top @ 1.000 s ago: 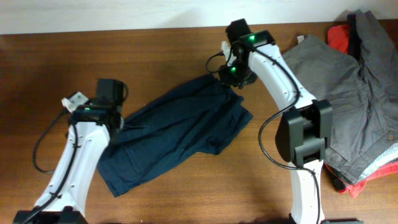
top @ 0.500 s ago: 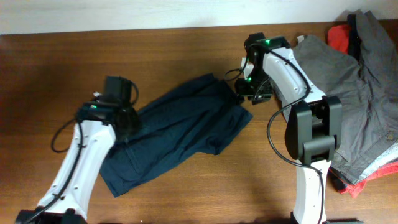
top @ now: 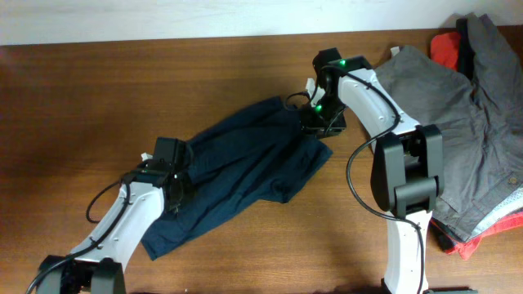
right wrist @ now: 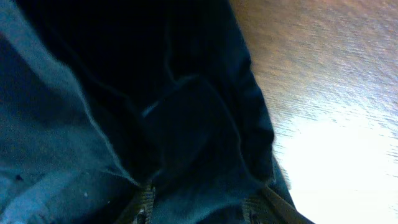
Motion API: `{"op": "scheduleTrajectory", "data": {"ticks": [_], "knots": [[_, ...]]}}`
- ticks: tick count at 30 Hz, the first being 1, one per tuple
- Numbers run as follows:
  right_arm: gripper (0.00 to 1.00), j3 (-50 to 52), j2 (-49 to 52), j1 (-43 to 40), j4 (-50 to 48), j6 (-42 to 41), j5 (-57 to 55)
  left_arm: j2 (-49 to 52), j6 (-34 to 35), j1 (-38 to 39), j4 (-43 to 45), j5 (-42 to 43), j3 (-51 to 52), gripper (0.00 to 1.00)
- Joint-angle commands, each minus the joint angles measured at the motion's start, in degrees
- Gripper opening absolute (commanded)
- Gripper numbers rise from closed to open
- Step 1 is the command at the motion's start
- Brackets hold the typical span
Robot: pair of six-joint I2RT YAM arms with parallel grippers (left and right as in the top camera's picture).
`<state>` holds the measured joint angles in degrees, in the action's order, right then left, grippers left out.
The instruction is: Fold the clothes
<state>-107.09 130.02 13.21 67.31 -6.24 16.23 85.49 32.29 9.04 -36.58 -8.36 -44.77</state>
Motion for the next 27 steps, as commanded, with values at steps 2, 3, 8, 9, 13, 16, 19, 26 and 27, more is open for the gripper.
{"op": "scheduleTrajectory", "data": {"ticks": [2, 3, 8, 9, 13, 16, 19, 26, 27], "knots": [[0.08, 1.8, -1.7, 1.3, 0.7, 0.0, 0.6, 0.2, -0.7, 0.1, 3.1, -2.4, 1.9, 0.30], [0.04, 1.7, -1.7, 1.2, 2.2, 0.0, 0.0, 0.2, -0.7, 0.1, 3.6, -2.5, 1.9, 0.30], [0.04, 0.3, -4.1, -1.9, 15.5, 0.0, -8.3, 0.6, -0.7, 0.1, 3.8, -2.6, 2.0, 0.30], [0.04, 0.3, -4.5, -2.5, 16.8, 0.0, -9.8, 0.8, -0.7, 0.1, 3.8, -2.6, 2.0, 0.30], [0.04, 1.3, -4.3, -4.7, 20.4, 0.0, -14.0, 2.1, -0.7, 0.1, 4.0, -2.6, 2.6, 0.30], [0.04, 4.3, -4.1, -4.7, 20.5, 0.0, -14.1, 3.3, -0.7, 0.1, 4.5, -2.6, 2.6, 0.31], [0.04, 10.0, -4.1, -3.9, 17.0, -0.1, -13.9, 4.9, -0.7, 0.1, 7.0, -2.6, 2.6, 0.42], [0.21, 13.7, -4.3, -3.5, 4.2, -0.1, -14.0, 6.2, -0.7, 0.1, 10.6, -3.2, 2.6, 0.42], [0.27, 11.5, -4.6, -3.5, 6.3, -0.1, -13.9, 6.2, -0.7, 0.1, 10.6, -4.4, 2.6, 0.42]]}}
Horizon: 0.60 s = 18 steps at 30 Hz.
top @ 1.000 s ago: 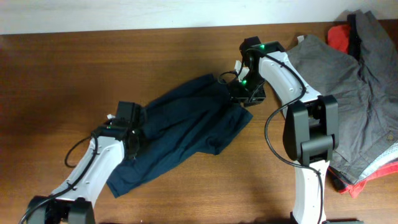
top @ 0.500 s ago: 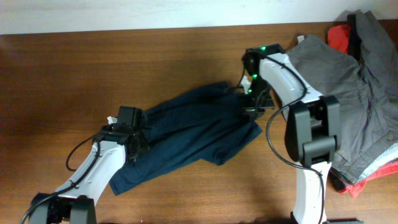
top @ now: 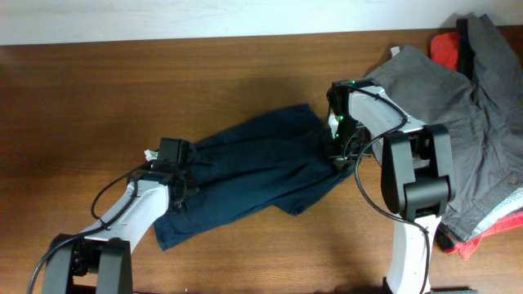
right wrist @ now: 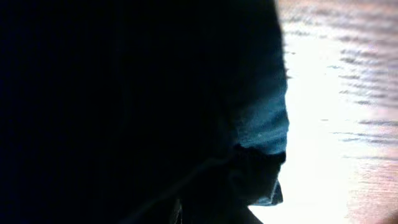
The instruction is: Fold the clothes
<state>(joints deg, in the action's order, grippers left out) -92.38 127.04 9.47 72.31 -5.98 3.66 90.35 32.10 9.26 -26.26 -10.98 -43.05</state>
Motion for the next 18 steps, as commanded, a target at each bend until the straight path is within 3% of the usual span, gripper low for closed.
{"op": "scheduleTrajectory", "data": {"ticks": [1, 5, 7, 18], "knots": [[0.30, -4.3, -2.0, 0.2, 2.7, -0.3, -1.4, 1.4, -0.5, -0.2, 0.2, -2.5, 0.9, 0.42], [0.35, -9.3, -6.2, 0.2, 6.8, -0.3, -1.4, 1.4, -0.5, -0.2, 0.1, -5.4, 0.9, 0.42], [0.50, -10.5, -8.4, 0.2, 6.3, -0.3, -1.4, 1.4, -0.5, -0.2, 0.1, -5.5, 0.9, 0.42], [0.50, -6.2, -8.5, 0.4, 2.1, 1.5, 4.9, 1.4, -0.5, -0.2, 0.1, -5.3, 0.9, 0.42]]}}
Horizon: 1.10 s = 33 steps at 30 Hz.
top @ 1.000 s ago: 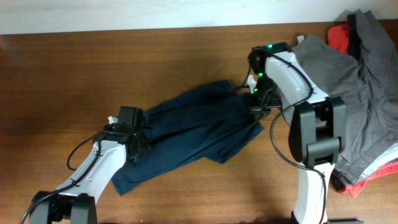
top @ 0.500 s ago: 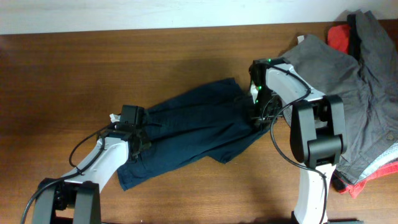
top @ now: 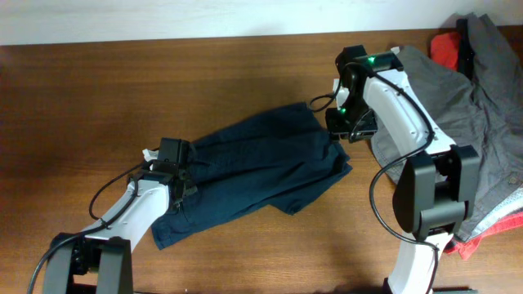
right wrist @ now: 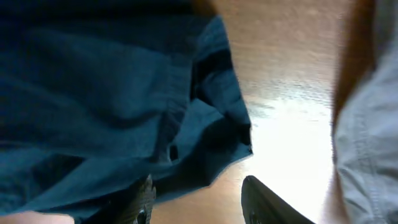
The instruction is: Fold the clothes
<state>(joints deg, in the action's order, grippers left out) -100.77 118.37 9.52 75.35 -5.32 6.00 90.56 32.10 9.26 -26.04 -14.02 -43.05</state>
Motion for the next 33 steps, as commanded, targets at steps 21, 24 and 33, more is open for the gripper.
{"op": "scheduleTrajectory", "data": {"ticks": [21, 24, 33], "knots": [[0.24, 5.4, 0.3, 1.7, -33.3, 0.3, 11.6, 1.2, -0.5, -0.2, -0.6, -2.3, 0.9, 0.42], [0.51, 5.4, 0.3, 1.7, -35.3, 0.4, 11.5, 1.2, -0.5, -0.2, -1.0, -2.3, 0.9, 0.42], [0.50, 3.6, -1.1, -0.1, -23.8, 2.1, 11.1, 1.2, -0.5, -0.2, -1.4, -2.3, 0.9, 0.42]]}}
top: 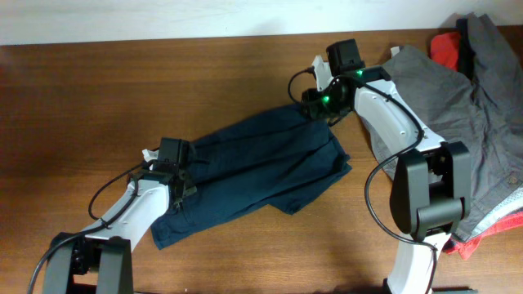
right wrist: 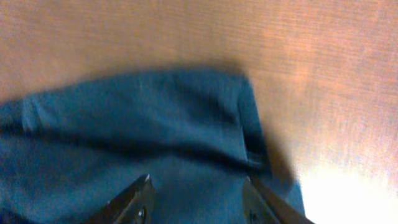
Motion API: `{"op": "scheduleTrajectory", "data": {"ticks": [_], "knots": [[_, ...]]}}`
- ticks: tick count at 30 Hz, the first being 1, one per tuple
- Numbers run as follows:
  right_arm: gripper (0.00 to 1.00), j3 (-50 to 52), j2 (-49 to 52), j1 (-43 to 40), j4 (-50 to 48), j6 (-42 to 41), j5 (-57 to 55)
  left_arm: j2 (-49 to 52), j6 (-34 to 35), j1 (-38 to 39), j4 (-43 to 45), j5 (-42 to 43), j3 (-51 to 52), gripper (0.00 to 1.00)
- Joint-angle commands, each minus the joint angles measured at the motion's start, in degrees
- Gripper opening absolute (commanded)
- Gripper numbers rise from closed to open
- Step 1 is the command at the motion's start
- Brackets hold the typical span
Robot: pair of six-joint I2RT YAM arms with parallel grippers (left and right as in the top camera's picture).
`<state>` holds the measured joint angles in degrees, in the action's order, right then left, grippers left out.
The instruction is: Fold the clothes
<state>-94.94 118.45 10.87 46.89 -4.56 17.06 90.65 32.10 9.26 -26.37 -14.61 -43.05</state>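
Note:
A navy garment (top: 253, 167) lies spread on a slant across the wooden table (top: 98, 90), lower left to upper right. My right gripper (top: 315, 104) hovers open over its upper right corner. In the right wrist view the fingers (right wrist: 140, 200) stand wide apart above the navy cloth (right wrist: 155, 124), holding nothing; the gripper (right wrist: 198, 202) is just inside the cloth's edge. My left gripper (top: 176, 181) rests on the garment's lower left part, apparently shut on the cloth; its fingertips are hidden beneath the wrist.
A heap of grey clothes (top: 458, 106) with red pieces (top: 445, 45) fills the right side of the table, close behind the right arm. A white wall strip (top: 163, 20) borders the table's far edge.
My right gripper, open then too, has moved from the garment's right edge up and left to its upper right corner. The garment and the left arm have not moved.
At first the garment lay rumpled with my right gripper down on its upper right part. Then it lay shifted right and stretched between both grippers. After that the right gripper was open and clear of the cloth, and now it hovers over the top corner.

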Motion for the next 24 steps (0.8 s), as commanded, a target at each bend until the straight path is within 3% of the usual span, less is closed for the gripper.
{"op": "scheduleTrajectory", "data": {"ticks": [1, 6, 24], "knots": [[0.50, -2.5, -1.5, -1.9, 7.0, 1.3, -0.1, 1.1, -0.5, -0.2, -1.2, -1.7, 0.9, 0.42], [0.51, -2.3, -1.2, -2.9, 15.6, 1.4, 0.3, 1.1, -0.5, -0.2, -1.2, -1.7, 0.9, 0.42], [0.49, -0.7, 7.6, -0.8, 9.5, 2.0, 0.4, 1.1, -0.5, -0.2, -1.7, -1.7, 0.9, 0.42]]}}
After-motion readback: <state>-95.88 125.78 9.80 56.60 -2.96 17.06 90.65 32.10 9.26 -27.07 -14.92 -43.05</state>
